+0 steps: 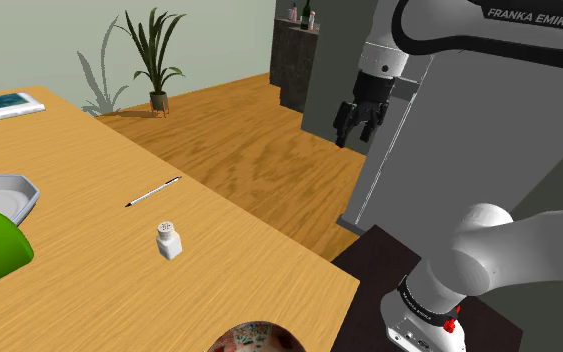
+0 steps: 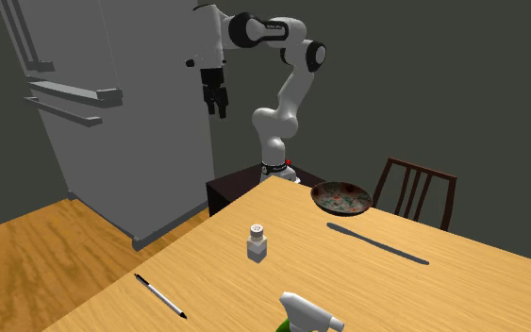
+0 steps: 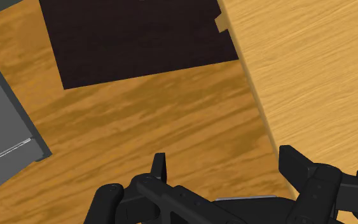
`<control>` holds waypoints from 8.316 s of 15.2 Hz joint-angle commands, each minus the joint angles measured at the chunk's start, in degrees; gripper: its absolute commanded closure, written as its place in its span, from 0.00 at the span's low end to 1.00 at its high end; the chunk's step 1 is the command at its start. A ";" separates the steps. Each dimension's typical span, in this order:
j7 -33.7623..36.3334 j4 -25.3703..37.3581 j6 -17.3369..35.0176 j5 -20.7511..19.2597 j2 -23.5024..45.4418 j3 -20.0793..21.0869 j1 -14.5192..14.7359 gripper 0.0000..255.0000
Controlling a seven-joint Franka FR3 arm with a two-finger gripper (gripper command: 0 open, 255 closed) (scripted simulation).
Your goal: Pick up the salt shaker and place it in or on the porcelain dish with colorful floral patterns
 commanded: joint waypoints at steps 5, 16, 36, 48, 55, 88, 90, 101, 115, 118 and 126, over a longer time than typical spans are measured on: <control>1.99 1.08 4.33 2.29 5.57 3.58 1.91 0.00; 7.67 8.95 14.55 4.97 23.79 13.08 6.00 0.00; 21.72 41.99 19.90 -8.01 64.95 23.43 17.57 0.00; 22.88 41.85 24.44 -9.94 69.73 23.11 19.62 0.00; 22.88 41.86 24.42 -9.94 69.73 23.11 19.61 1.00; 23.83 52.21 9.26 -7.79 64.36 24.53 19.73 1.00; 24.55 46.65 11.12 -6.13 60.24 25.38 19.40 1.00; 28.37 24.70 16.58 3.88 40.63 29.61 21.11 1.00; 35.40 10.42 18.23 14.75 23.98 34.63 28.39 1.00; 35.18 8.54 20.59 14.89 24.49 35.15 28.44 1.00; 34.85 3.99 27.07 14.98 26.58 36.71 28.45 1.00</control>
